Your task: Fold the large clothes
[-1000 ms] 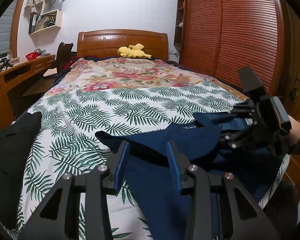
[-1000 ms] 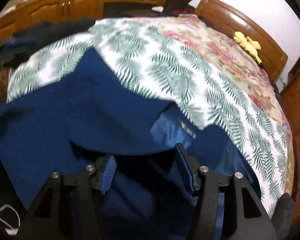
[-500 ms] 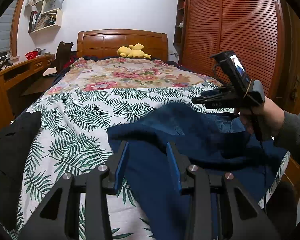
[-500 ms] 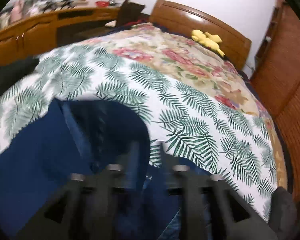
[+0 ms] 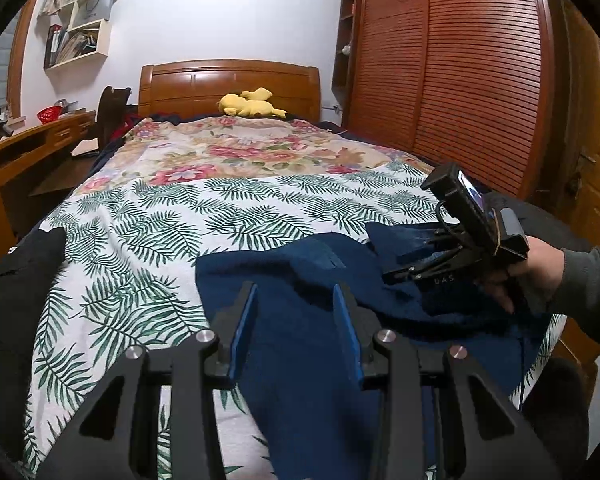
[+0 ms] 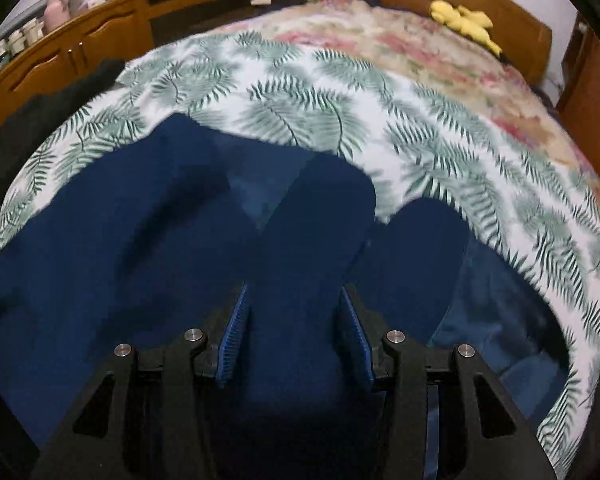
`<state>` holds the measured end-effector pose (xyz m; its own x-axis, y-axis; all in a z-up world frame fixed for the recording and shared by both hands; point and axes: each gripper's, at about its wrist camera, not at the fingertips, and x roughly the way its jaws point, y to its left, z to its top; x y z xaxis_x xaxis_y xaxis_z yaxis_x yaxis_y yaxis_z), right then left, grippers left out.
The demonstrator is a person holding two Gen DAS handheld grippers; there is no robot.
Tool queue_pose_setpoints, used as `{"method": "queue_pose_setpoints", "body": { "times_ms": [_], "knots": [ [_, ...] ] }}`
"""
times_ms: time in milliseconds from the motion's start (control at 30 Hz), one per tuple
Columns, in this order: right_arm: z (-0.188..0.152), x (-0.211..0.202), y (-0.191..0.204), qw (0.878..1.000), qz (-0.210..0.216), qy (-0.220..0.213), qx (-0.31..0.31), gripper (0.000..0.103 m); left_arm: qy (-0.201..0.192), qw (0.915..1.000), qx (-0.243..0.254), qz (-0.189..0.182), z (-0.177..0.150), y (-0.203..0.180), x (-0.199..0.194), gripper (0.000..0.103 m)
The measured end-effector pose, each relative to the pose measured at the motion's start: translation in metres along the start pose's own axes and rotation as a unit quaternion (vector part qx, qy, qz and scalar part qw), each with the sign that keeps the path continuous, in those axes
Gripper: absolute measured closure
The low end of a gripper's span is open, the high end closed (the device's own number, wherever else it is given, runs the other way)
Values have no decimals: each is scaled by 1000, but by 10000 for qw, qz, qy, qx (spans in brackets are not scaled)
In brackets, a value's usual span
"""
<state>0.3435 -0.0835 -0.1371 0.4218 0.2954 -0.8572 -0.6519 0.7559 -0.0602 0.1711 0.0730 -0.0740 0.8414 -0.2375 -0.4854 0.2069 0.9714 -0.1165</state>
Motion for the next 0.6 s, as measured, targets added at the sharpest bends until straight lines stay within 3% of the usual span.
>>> {"method": "queue_pose_setpoints", "body": {
  "times_ms": [367,467,500,600],
  "knots": [
    [-14,9,-11,9977,457,486,138,58,-32,9999,59,-78,0,-6,-3,66],
    [-11,11,-4,9975,419,556,-114,79,-24,9999,69,-85,0,-8,-3,66],
    [-7,10,-4,9984,230,466,-201,92,-12,9999,61,-91,0,-8,-3,66],
    [12,1,-10,9999,-77,81,-87,98,-24,10000,49,-84,1,-9,-3,66]
  ]
}}
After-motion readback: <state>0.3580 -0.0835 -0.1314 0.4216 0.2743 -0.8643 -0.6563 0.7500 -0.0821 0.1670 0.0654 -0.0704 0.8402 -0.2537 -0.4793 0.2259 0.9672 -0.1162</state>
